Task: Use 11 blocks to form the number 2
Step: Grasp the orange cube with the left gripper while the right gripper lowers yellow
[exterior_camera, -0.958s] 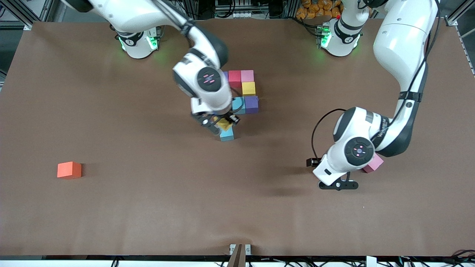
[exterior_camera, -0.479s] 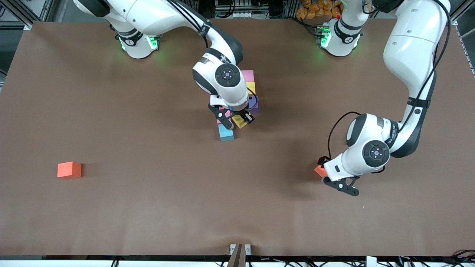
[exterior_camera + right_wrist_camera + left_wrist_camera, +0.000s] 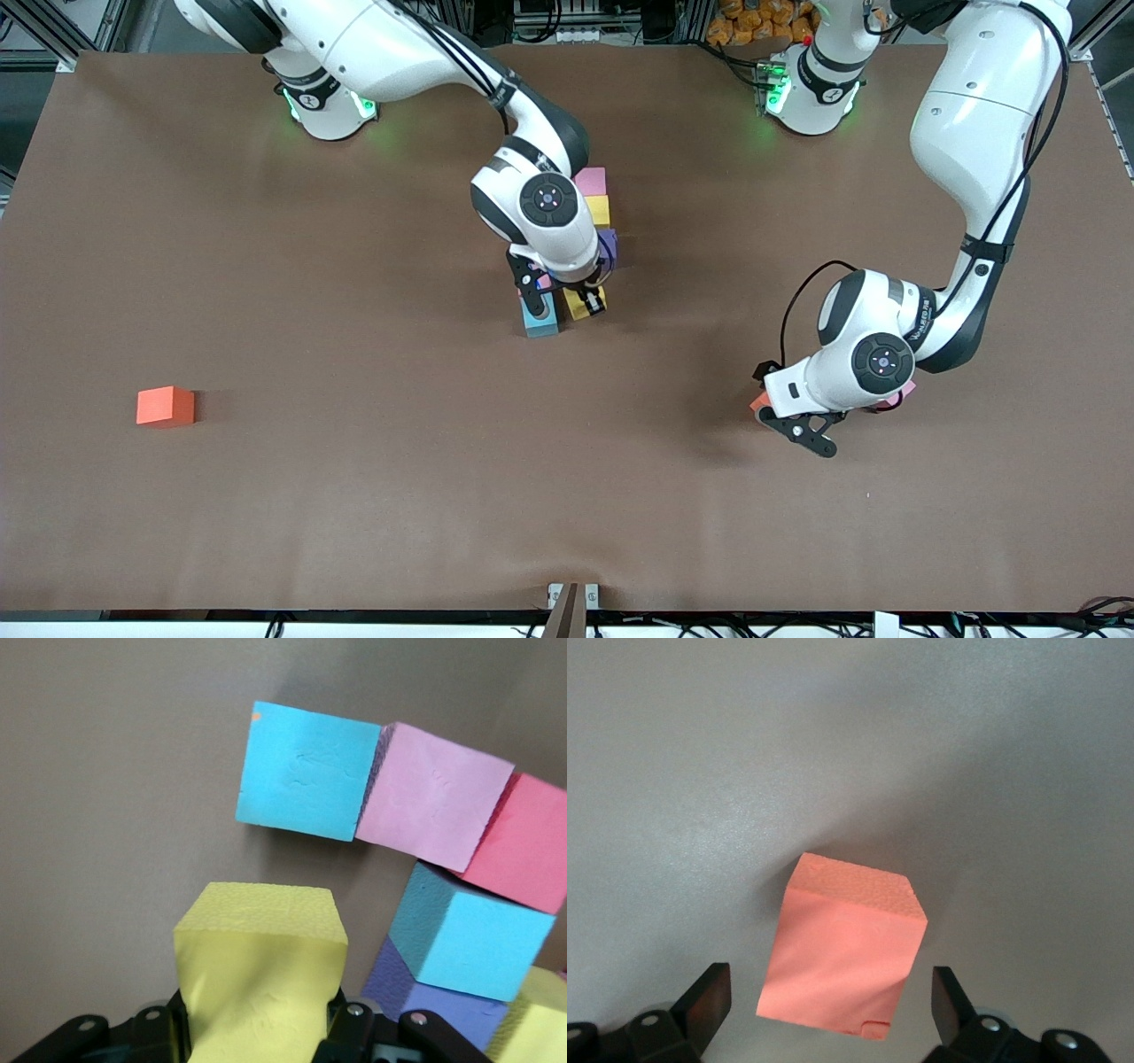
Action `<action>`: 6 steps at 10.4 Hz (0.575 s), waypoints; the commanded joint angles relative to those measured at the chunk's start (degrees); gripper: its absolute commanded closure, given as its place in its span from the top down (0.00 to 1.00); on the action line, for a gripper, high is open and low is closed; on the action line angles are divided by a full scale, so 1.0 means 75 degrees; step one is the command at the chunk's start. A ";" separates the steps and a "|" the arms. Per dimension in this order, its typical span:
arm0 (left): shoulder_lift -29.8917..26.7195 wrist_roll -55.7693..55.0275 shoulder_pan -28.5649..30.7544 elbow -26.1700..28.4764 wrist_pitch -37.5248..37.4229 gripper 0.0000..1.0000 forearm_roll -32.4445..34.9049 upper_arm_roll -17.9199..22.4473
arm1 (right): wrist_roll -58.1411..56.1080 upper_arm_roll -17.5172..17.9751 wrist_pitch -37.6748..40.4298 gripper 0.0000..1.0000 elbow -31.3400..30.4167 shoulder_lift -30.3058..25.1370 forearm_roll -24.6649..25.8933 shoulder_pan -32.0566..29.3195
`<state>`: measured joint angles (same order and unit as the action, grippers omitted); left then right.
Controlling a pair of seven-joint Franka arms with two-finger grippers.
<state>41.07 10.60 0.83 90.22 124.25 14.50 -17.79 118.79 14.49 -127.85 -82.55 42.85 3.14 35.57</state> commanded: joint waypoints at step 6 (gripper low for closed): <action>-0.0097 0.1012 0.0031 0.0415 0.0694 1.00 0.0234 -0.0018 | 0.0486 -0.0678 -0.0297 0.00 0.0308 0.0522 -0.0079 0.0508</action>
<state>41.07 17.63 0.86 91.71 127.79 14.61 -17.71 121.86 9.99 -130.07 -81.53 45.96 3.13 38.95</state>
